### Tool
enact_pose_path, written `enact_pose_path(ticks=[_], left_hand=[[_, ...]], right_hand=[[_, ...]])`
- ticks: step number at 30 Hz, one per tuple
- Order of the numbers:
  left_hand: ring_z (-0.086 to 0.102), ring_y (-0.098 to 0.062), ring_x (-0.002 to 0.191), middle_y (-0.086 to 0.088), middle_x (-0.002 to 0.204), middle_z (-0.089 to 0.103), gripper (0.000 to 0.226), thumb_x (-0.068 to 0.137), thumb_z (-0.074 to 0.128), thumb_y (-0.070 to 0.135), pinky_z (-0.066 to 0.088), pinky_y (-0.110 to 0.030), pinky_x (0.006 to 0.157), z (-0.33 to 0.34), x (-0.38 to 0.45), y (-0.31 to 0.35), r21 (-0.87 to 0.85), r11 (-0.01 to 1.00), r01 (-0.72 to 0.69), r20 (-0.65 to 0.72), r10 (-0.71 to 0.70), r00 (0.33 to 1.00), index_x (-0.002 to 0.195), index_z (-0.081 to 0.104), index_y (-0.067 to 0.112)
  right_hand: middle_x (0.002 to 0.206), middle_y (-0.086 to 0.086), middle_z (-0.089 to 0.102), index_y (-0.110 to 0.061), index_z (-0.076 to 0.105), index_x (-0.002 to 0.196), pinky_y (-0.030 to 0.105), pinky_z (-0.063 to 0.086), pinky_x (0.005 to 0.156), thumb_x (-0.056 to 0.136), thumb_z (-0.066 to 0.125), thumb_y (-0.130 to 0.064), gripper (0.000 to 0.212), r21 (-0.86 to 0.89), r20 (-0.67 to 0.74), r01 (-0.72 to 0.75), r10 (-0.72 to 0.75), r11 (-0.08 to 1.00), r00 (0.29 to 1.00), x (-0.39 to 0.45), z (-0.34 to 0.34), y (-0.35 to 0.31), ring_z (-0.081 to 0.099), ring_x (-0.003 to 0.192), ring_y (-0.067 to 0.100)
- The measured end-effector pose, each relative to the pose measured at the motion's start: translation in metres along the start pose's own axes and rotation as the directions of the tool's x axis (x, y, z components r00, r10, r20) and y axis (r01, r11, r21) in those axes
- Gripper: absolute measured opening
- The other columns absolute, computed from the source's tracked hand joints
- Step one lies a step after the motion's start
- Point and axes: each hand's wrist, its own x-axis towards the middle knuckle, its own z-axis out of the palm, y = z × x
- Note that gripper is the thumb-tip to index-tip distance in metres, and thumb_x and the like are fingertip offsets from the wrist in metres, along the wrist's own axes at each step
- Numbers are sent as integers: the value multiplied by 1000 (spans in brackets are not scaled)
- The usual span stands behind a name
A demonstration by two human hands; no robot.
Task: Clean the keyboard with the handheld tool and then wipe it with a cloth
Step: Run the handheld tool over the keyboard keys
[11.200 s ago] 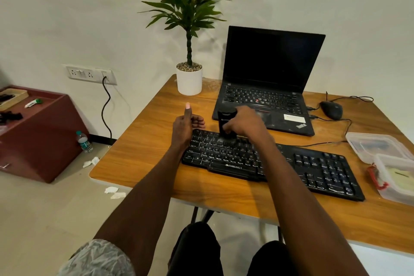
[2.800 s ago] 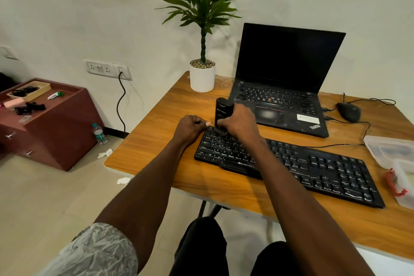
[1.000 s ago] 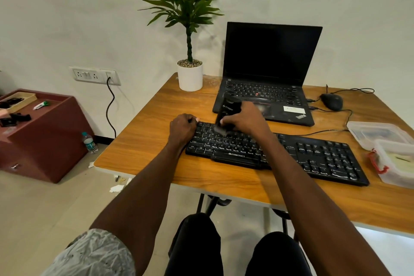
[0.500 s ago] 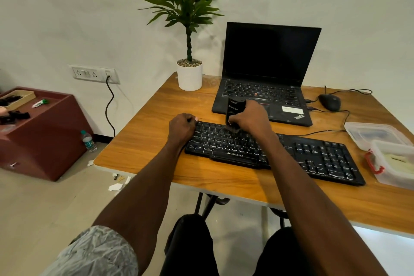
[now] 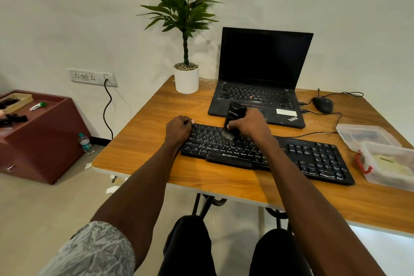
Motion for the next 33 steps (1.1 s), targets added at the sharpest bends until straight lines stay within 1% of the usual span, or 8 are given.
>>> enact_pose_path(ticks=[2,6,11,15,20,24,29,33], left_hand=[[65,-27,91,-10,101,72,28,96,58,28,49,-35,82,0,0,1,-7,1000,16,4,-16,1000,92,72,4],[66,-27,88,-9,92,72,26,95,59,28,49,-35,82,0,1,1,-58,996,69,33,-68,997,87,71,7],[65,-26,87,-8,92,72,25,95,58,29,50,-37,84,0,1,3,-40,996,84,22,-83,996,89,72,8],[65,-26,85,-7,88,72,24,94,59,30,52,-39,85,0,4,3,-38,993,114,37,-112,993,87,72,11],[65,-27,88,-8,92,72,24,94,59,29,50,-37,84,2,3,7,-2,990,139,0,-139,990,91,73,10],[64,-26,89,-6,93,71,22,94,60,29,50,-38,87,2,4,12,8,983,181,-1,-181,984,90,73,12],[63,-27,94,-6,97,72,17,92,59,26,49,-43,92,0,7,18,46,974,221,6,-221,975,87,73,16],[61,-27,97,-7,100,71,19,90,55,21,44,-39,93,2,8,36,178,974,140,-22,-138,990,93,72,14]], right_hand=[[108,8,66,-11,58,116,40,57,82,74,79,-25,49,-88,-82,23,-30,996,996,3,-4,-1,64,92,22],[106,8,66,-14,57,109,42,58,82,72,81,-18,44,17,148,46,-48,999,988,1,-2,-5,66,90,23],[103,5,66,-13,59,116,41,58,77,73,79,-25,49,-111,-93,19,-29,994,995,5,-14,4,66,87,22],[101,6,65,-15,57,104,32,57,69,73,81,-17,39,43,174,18,-26,999,984,-2,-11,3,66,85,21],[95,6,66,-13,58,102,35,56,64,73,78,-22,37,-180,-99,23,-42,983,994,-1,-25,5,63,77,20],[103,8,66,-11,56,112,37,60,72,71,82,-19,49,-6,168,10,-9,1000,986,-1,-19,8,67,83,22],[101,8,66,-10,59,111,39,58,77,74,80,-25,46,-132,-82,6,-17,991,996,1,-29,14,65,86,22],[101,7,68,-11,58,111,35,60,71,72,82,-19,47,13,166,7,-9,1000,986,-1,-25,12,69,82,21]])
